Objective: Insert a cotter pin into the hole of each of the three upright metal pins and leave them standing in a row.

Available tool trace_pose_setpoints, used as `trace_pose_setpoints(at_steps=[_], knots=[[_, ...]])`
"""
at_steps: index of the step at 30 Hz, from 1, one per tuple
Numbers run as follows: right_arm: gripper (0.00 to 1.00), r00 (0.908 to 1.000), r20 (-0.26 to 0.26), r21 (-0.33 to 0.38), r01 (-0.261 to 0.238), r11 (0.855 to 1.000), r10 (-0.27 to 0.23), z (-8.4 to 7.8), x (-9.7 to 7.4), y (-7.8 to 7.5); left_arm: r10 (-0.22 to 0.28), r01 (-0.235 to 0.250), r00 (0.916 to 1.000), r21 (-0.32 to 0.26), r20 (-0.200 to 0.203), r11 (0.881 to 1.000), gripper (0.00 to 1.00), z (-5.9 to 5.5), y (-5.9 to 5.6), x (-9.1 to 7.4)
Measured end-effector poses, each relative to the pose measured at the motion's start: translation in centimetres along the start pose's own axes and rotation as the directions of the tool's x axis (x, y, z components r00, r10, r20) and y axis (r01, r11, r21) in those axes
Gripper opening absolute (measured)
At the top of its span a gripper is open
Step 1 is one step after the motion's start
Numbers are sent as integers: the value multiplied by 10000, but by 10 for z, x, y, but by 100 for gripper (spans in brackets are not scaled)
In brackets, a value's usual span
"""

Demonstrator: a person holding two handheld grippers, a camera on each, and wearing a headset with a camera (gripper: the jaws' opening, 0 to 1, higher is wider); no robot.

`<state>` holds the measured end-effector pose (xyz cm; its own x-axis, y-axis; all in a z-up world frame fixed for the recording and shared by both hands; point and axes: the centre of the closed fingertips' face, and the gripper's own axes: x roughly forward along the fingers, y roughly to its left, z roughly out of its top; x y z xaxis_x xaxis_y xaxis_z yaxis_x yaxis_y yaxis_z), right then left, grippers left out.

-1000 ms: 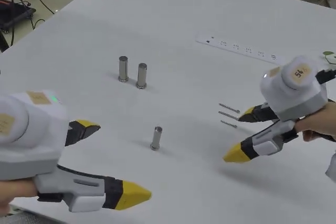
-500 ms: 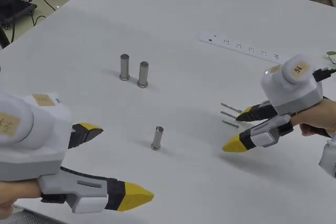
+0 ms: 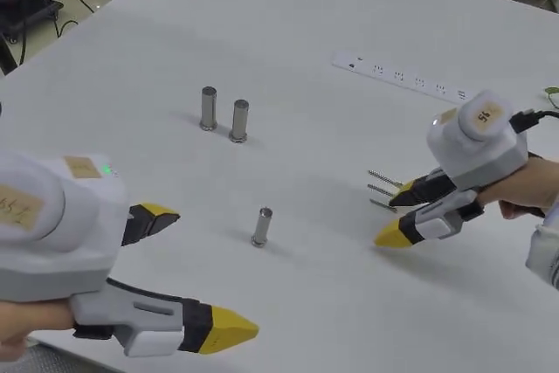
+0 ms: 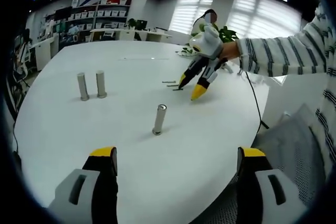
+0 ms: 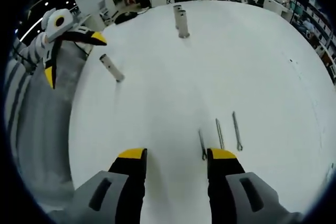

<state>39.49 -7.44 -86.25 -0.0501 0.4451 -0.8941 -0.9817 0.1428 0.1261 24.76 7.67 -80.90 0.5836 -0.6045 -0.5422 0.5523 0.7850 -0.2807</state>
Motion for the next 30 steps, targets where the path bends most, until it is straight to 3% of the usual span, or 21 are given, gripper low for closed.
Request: trace_pose_setpoints(at_steps=[5,10,13,15,20,22,24,30], knots=[[44,9993,-359,-145,123,9998,-128,-1,2,2,-222,224,9997,-254,72,9994,95,0,-3,0],[39,9980,-605,-351,171,9992,-192,-2,2,1,-188,190,9997,-123,180,9997,93,5,-2,-1],[32,9970,-618,209,472,9987,-458,-1,3,-5,-150,153,9996,-115,250,9998,92,6,0,-1],[28,9963,-669,355,563,9978,-538,0,3,-7,-209,229,9987,-419,467,9989,92,9,-1,0],[15,9885,-1014,-118,1117,9937,-1123,-1,4,-17,-175,197,9986,-419,508,9989,91,9,1,3],[12,9866,-1091,200,1239,9921,-1211,-1,3,-19,-187,211,9983,-435,547,9988,91,9,1,4],[12,9858,-1132,1044,1362,9852,-1243,0,4,-18,-232,273,9972,-564,709,9980,91,11,2,4],[9,9789,-1377,136,1545,9879,-1512,1,5,-19,-88,150,9954,-639,956,9978,88,15,8,1]])
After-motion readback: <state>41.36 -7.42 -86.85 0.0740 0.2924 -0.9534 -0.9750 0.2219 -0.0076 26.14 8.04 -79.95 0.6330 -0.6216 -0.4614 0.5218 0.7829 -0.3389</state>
